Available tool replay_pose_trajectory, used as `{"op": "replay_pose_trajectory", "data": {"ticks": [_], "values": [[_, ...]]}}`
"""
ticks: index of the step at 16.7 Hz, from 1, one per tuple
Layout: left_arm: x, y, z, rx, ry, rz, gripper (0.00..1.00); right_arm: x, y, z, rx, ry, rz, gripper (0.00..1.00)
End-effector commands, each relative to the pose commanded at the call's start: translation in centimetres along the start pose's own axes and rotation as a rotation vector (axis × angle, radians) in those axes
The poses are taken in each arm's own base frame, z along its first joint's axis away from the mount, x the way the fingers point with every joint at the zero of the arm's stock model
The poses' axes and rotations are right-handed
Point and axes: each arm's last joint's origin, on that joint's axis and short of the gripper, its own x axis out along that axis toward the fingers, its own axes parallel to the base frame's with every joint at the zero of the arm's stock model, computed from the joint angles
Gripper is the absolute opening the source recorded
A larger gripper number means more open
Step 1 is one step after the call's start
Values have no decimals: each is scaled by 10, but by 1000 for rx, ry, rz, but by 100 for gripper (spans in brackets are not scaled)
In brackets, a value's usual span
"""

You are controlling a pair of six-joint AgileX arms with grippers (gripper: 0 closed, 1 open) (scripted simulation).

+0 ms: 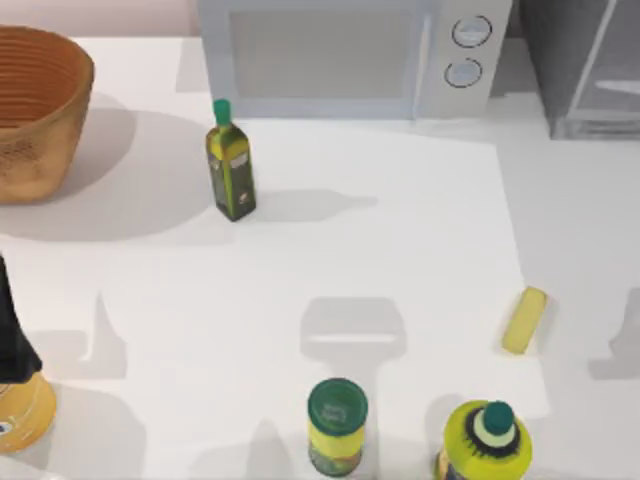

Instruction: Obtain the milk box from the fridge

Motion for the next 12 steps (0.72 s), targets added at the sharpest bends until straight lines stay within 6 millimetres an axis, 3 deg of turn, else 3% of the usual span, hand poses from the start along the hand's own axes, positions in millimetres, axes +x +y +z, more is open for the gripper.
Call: {"op": "replay_pose_trajectory", "data": {"ticks": [12], "values": [[0, 0, 0, 0, 0, 0, 100, 6, 3, 9, 0, 6, 40, 0]]}}
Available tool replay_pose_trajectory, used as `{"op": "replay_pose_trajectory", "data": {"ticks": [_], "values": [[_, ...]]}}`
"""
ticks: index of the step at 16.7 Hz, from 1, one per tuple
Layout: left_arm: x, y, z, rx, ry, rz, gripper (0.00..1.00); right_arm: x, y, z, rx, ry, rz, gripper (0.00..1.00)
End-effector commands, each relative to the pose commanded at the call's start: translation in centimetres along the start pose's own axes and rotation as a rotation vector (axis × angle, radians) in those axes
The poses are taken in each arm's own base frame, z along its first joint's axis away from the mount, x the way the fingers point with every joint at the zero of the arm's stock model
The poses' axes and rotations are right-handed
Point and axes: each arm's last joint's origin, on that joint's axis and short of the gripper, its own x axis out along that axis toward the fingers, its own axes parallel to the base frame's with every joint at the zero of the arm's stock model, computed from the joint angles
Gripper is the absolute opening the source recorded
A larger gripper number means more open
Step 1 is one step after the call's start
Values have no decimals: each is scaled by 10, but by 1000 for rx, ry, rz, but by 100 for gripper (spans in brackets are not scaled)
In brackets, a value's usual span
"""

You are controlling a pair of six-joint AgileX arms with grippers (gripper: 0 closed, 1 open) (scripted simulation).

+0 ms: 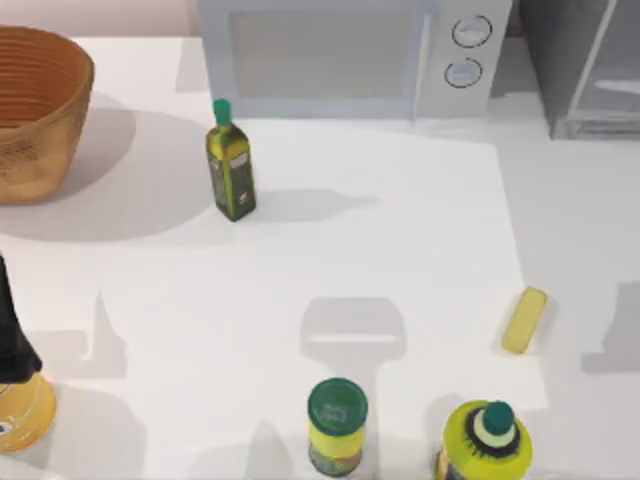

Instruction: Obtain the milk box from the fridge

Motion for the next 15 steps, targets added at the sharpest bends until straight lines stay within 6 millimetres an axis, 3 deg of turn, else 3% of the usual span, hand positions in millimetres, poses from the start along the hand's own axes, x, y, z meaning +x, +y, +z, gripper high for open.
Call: {"op": "replay_pose_trajectory", "data": {"ticks": [9, 15], "values": [[0, 0, 0, 0, 0, 0, 100, 31, 13, 28, -9, -18, 141, 0], [0, 0, 0, 0, 0, 0, 100, 59, 24, 35, -8, -11, 224, 0]]}}
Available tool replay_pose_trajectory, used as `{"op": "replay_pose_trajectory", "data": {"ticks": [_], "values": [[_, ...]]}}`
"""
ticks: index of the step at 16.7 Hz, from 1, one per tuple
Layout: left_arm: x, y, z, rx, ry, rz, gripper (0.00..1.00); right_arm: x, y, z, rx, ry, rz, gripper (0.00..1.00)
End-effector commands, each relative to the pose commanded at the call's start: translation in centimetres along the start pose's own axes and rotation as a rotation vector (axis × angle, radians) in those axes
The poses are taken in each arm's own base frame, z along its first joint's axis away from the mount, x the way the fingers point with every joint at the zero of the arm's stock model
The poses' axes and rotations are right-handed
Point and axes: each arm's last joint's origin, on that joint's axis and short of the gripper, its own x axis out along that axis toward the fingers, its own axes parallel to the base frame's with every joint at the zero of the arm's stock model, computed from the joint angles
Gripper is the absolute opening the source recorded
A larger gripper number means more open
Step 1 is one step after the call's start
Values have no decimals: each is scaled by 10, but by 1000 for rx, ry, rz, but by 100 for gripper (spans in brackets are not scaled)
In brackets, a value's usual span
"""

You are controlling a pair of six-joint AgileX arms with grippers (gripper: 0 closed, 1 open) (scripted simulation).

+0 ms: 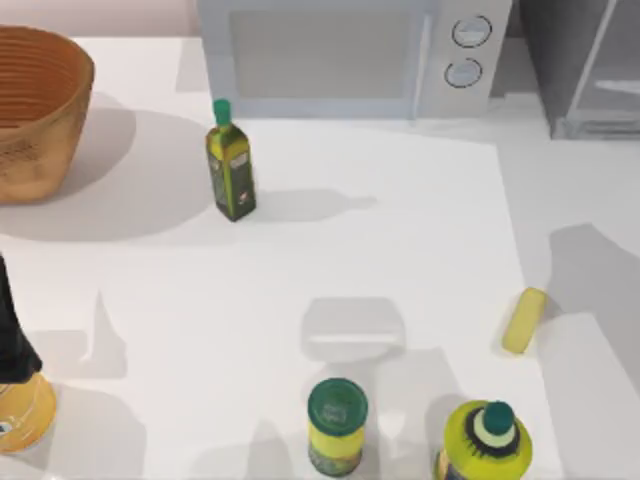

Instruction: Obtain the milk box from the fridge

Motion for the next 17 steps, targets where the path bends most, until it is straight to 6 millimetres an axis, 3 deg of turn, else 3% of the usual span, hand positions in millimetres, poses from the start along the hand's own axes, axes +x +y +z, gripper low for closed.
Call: {"op": "replay_pose_trajectory", "data": {"ticks": [9, 17], "values": [[0, 0, 0, 0, 0, 0, 100, 51, 11, -6, 12, 5, 119, 0], [0, 0, 0, 0, 0, 0, 100, 95, 29, -31, 8, 6, 245, 0]]}}
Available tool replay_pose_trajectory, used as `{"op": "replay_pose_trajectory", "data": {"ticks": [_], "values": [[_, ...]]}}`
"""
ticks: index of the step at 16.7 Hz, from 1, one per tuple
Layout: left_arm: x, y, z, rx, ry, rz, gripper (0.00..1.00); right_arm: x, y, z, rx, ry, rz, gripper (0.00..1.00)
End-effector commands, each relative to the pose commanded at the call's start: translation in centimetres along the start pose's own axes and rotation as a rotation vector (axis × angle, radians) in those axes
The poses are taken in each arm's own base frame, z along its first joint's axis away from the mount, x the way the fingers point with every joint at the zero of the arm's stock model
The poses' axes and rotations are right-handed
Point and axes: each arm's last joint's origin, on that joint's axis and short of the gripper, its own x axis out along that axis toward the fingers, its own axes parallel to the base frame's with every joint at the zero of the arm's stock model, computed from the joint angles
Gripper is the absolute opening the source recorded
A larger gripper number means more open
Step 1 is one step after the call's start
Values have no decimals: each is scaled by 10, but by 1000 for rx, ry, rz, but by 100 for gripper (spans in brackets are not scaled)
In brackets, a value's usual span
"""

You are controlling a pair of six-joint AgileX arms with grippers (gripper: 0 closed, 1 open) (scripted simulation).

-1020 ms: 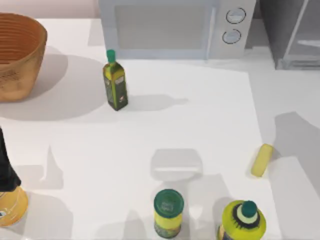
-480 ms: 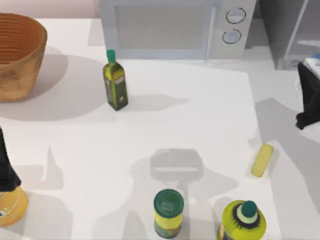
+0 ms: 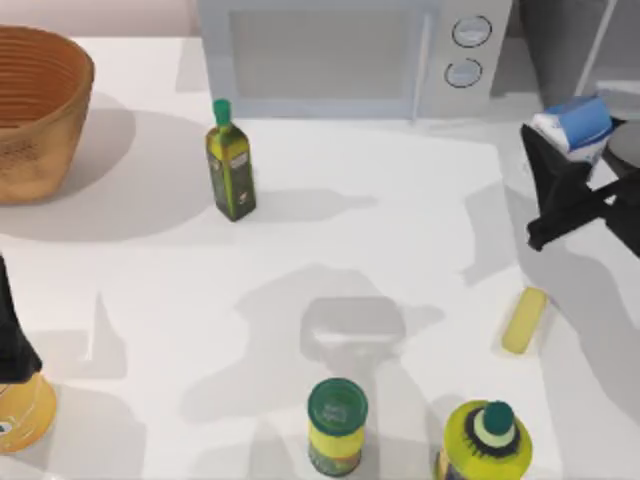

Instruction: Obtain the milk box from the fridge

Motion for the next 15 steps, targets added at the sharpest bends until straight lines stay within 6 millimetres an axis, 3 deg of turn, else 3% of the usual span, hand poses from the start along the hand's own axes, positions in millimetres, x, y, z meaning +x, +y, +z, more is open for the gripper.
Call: {"op": "replay_pose_trajectory", "data": {"ticks": [7, 15], "values": [[0, 0, 0, 0, 0, 0, 100, 35, 10, -35, -3, -7, 99, 0], [0, 0, 0, 0, 0, 0, 100, 63, 29, -90, 0, -14, 218, 0]]}}
